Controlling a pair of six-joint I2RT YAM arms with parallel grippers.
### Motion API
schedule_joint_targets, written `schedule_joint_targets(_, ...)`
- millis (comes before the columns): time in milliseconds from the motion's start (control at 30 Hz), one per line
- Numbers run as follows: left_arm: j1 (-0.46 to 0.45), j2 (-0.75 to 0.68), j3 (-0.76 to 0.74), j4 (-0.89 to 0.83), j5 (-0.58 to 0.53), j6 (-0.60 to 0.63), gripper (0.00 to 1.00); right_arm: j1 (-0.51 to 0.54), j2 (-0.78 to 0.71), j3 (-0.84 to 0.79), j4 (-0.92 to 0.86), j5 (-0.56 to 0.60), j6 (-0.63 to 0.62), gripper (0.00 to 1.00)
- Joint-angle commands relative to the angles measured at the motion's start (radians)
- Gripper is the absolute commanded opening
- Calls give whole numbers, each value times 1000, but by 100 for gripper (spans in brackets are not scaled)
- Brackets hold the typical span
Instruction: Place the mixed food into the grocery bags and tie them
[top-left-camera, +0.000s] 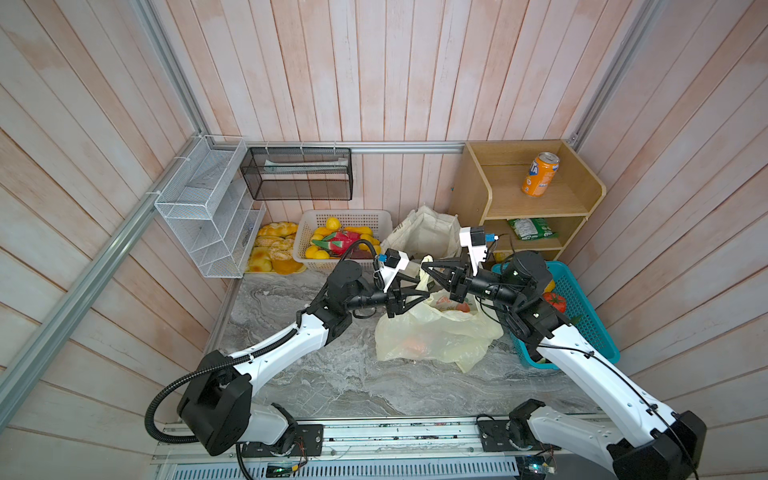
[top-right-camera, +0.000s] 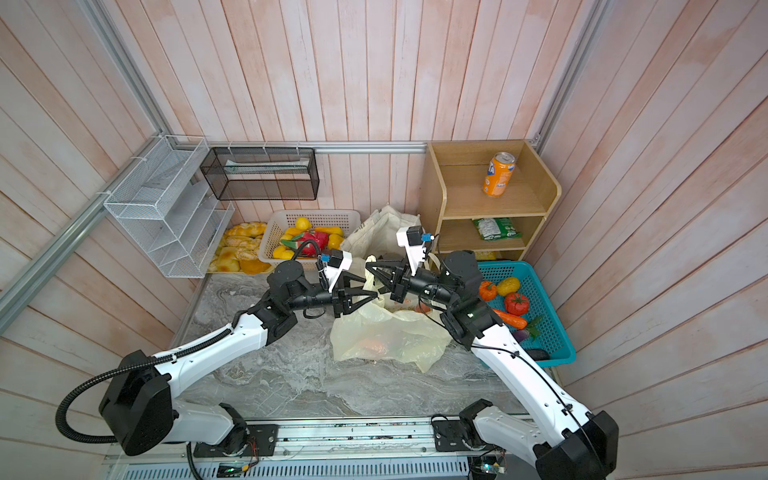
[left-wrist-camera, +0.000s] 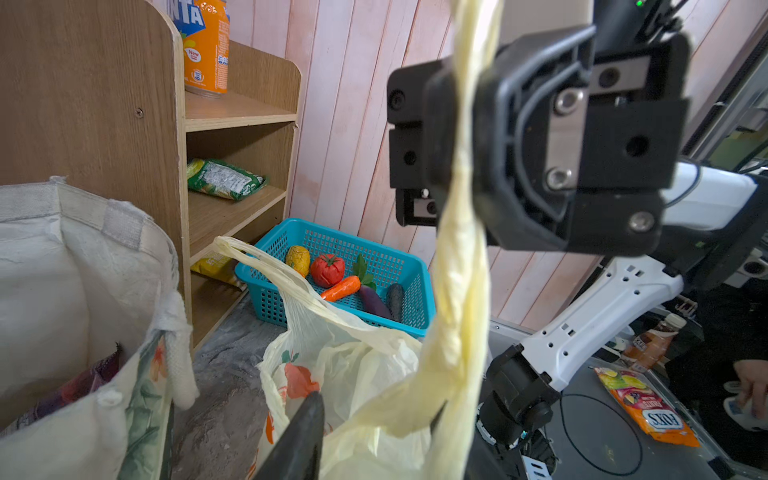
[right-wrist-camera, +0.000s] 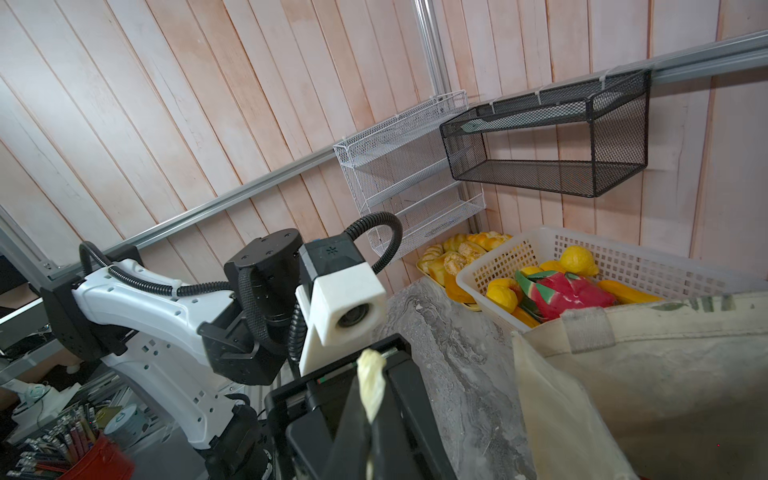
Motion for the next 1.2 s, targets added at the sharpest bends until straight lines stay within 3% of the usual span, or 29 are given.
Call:
schedule_joint_targets(0, -10, 10, 7, 66, -5, -26, 47, 13, 4, -9, 32, 19, 14, 0)
schedule_joint_targets(167, -24, 37, 11, 98, -6, -48, 45, 16, 8, -4, 39, 24, 15, 0)
schedule_joint_targets(300, -27, 61, -12, 149, -12, -82, 37, 17, 8, 5, 37, 28, 14, 0)
schedule_joint_targets(400, -33, 73, -25, 166, -27, -91, 28, 17, 9, 4, 38, 25, 19, 0)
schedule_joint_targets(533, -33, 81, -34, 170, -54, -95, 3, 16, 0, 0, 25, 30, 18, 0)
schedule_joint_targets(567, -33, 80, -35, 165, -58, -92, 0, 16, -7, 0, 10, 39, 13, 7)
schedule_joint_targets(633, -33, 73, -41, 151, -72, -81, 0, 5, -37, 4, -48, 72, -8, 34)
schedule_joint_targets(767, -28, 55, -63, 125, -79, -62, 0, -70, -134, -1, -211, 181, -36, 64)
schedule_joint_targets(1033, -24, 32, -98, 81, -66, -13, 0, -251, -243, -72, -597, 613, -126, 84)
schedule_joint_targets(1167, -24, 24, -108, 77, -62, -7, 0, -260, -199, -96, -617, 682, -132, 85)
